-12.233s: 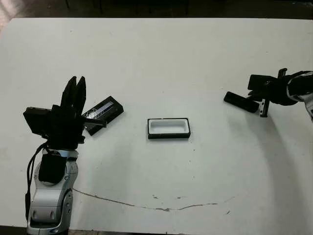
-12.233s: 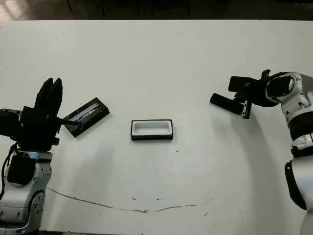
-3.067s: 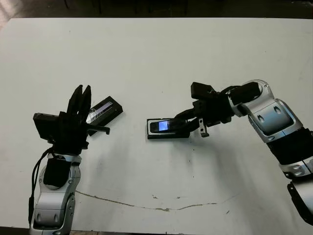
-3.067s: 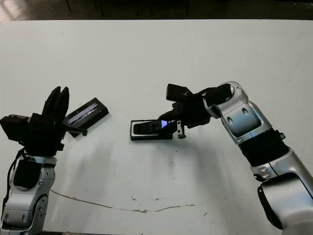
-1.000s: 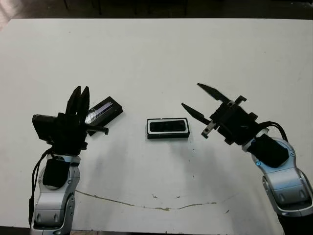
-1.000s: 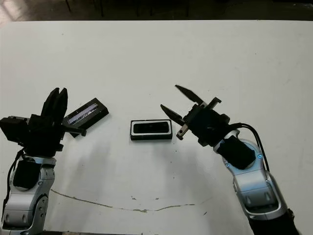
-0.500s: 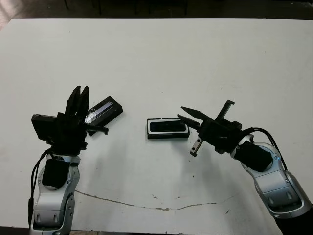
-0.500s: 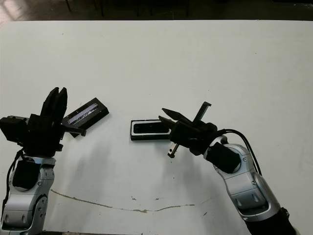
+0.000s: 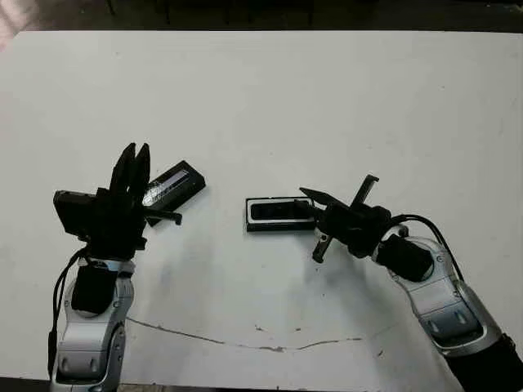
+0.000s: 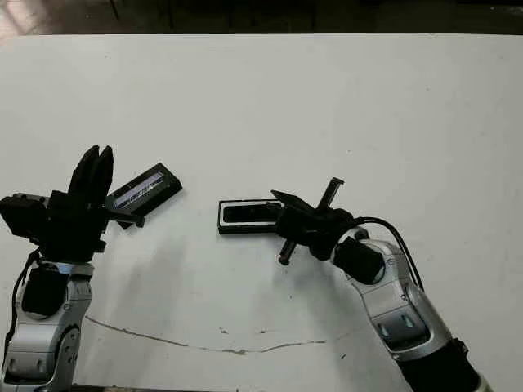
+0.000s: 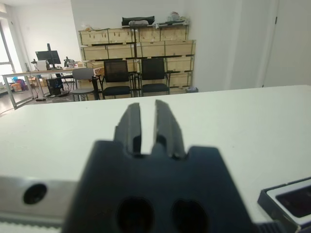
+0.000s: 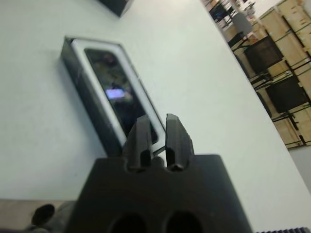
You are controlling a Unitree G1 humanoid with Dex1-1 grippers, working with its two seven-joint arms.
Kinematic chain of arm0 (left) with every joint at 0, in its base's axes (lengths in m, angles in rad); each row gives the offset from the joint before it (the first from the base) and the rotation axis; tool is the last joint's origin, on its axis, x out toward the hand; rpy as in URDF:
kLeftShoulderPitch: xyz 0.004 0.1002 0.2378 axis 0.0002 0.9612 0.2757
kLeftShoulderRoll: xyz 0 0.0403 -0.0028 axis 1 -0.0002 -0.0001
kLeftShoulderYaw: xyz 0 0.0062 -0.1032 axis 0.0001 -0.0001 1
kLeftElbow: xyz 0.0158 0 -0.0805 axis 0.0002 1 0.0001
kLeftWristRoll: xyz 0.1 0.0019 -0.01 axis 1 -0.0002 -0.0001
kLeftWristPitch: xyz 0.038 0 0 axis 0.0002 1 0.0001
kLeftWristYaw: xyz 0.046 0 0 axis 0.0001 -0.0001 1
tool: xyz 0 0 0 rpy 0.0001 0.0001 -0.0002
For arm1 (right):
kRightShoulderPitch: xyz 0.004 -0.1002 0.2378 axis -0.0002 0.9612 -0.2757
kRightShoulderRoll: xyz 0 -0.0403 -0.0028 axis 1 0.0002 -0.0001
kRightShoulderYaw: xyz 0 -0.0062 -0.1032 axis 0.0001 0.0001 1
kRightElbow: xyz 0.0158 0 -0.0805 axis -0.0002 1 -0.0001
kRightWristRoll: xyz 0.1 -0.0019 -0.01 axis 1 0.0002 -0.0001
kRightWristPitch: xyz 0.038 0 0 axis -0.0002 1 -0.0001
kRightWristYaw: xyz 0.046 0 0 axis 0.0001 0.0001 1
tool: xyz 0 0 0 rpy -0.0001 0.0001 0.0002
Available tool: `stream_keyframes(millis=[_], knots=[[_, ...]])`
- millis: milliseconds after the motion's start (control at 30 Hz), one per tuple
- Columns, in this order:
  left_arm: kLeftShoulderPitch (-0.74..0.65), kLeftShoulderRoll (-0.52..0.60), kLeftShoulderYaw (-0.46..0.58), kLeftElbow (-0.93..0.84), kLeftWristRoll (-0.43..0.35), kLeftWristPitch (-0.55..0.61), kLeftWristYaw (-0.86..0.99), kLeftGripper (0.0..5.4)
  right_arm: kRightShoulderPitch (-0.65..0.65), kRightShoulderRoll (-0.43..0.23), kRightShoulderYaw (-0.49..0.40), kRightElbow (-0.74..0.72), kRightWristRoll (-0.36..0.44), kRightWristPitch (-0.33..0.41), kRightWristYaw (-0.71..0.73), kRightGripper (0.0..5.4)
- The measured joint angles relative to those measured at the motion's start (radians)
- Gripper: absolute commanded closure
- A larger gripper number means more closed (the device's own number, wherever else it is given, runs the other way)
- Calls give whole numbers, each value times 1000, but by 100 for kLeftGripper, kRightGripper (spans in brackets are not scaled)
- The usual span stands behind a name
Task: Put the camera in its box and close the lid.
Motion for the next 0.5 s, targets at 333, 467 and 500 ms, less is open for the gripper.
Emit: stream_keyframes(millis=[333, 467, 500], knots=[[1, 0, -3, -5, 2, 2, 3, 540, 26, -47, 8, -23, -12, -22, 29, 539], [0, 0, -3, -5, 2, 5, 9, 540, 62, -39, -59, -33, 45, -27, 7, 539], [0, 0, -3, -5, 3, 6, 11, 540, 79, -25, -93, -34, 67, -28, -17, 539]])
